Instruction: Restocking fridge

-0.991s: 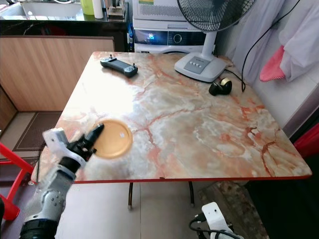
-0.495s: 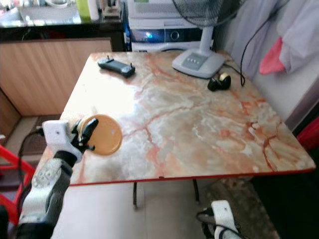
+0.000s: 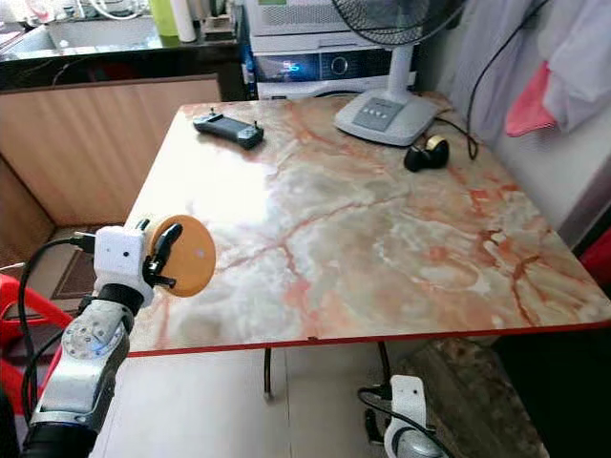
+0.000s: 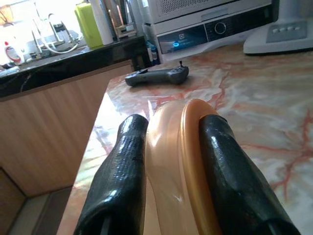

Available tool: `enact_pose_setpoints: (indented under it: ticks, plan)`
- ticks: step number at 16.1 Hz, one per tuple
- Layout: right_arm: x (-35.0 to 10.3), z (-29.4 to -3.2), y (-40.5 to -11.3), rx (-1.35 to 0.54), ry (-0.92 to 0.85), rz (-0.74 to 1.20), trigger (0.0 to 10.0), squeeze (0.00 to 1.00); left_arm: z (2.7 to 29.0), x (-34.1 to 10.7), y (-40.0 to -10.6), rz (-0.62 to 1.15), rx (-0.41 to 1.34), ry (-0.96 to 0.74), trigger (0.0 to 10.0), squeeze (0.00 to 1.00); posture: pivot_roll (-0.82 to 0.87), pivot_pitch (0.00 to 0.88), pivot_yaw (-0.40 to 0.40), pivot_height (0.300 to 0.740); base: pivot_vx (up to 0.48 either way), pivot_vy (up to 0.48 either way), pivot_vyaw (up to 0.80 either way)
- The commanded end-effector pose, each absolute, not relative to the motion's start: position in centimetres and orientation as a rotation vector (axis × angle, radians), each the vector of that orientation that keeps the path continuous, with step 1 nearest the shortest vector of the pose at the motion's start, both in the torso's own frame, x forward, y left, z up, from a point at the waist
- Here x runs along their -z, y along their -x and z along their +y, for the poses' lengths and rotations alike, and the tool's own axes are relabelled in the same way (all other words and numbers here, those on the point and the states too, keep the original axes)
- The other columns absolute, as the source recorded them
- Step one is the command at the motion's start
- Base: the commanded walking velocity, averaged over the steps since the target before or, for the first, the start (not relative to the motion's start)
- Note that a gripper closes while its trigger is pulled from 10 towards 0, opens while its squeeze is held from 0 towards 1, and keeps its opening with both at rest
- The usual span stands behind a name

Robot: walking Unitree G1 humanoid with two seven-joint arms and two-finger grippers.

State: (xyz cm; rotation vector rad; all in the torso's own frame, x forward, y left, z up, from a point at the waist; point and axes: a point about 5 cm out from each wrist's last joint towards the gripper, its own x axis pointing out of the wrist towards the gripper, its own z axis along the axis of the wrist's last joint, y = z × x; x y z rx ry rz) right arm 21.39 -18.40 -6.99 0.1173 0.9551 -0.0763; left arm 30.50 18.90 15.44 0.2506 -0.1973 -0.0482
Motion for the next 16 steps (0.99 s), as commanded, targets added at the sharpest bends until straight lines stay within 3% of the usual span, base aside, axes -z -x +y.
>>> enact_pose_setpoints:
  ticks: [1, 6, 10, 16]
  plan:
    - [6.7, -18.2, -21.9, 0.082, -0.132, 0.946, 10.0, 0.00, 18.5, -16.5, -30.4, -0.257, 0.057, -0.266, 10.0, 0.00, 0.07, 0.000, 0.021, 0.740, 0.000, 0.000, 0.00]
    - [5.9, -19.6, -23.0, 0.214, -0.205, 0.883, 10.0, 0.00, 15.6, -17.4, -31.7, -0.295, 0.156, -0.248, 10.0, 0.00, 0.05, 0.000, 0.063, 0.740, 0.000, 0.000, 0.00]
    - [4.9, -20.1, -24.4, 0.213, -0.235, 0.828, 10.0, 0.00, 15.3, -17.7, -32.5, -0.309, 0.169, -0.236, 10.0, 0.00, 0.01, 0.000, 0.044, 0.740, 0.000, 0.000, 0.00]
    - [4.3, -20.4, -25.1, 0.015, 0.045, 0.880, 10.0, 0.00, 14.5, -18.1, -32.8, -0.341, 0.192, -0.176, 10.0, 0.00, 0.05, 0.000, 0.035, 0.740, 0.000, 0.000, 0.00]
